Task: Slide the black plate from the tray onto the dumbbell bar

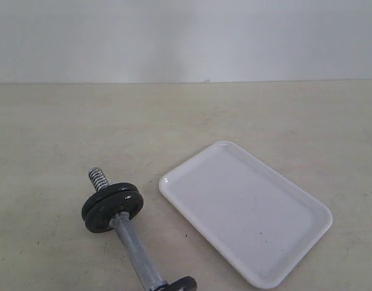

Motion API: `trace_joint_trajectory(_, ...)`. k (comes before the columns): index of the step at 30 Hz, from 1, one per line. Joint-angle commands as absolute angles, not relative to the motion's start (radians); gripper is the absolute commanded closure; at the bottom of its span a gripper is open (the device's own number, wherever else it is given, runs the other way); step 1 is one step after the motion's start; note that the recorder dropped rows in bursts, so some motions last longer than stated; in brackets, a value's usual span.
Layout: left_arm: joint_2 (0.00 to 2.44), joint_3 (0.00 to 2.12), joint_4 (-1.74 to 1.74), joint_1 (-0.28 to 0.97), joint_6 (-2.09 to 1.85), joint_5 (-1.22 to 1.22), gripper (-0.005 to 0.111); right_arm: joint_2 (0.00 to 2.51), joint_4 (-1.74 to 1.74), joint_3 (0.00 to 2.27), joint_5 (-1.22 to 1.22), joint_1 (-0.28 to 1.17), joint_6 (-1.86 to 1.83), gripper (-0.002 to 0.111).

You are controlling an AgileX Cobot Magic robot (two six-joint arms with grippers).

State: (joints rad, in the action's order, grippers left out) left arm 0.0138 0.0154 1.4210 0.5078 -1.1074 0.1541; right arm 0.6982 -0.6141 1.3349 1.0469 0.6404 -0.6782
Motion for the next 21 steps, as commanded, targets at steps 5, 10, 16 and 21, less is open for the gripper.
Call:
trace_joint_trajectory(5, 0.007, 0.000, 1.432, 0.510, -1.099, 0.167, 0.102, 0.564, -0.616, 1.338, 1.083, 0.638, -0.626, 0.108)
trace_joint_trajectory(10, 0.010, 0.000, 1.443, 0.510, -1.101, 0.172, 0.102, 0.468, -0.616, 1.338, 1.105, 0.638, -0.593, 0.108)
trace_joint_trajectory(16, 0.010, 0.000, 1.443, 0.510, -1.142, 0.190, 0.102, 0.378, -0.599, 1.338, 1.135, 0.638, -0.553, 0.108)
trace_joint_trajectory(21, 0.014, 0.000, 1.443, 0.510, -1.145, 0.218, 0.102, 0.358, -0.552, 1.338, 1.181, 0.638, -0.492, 0.108)
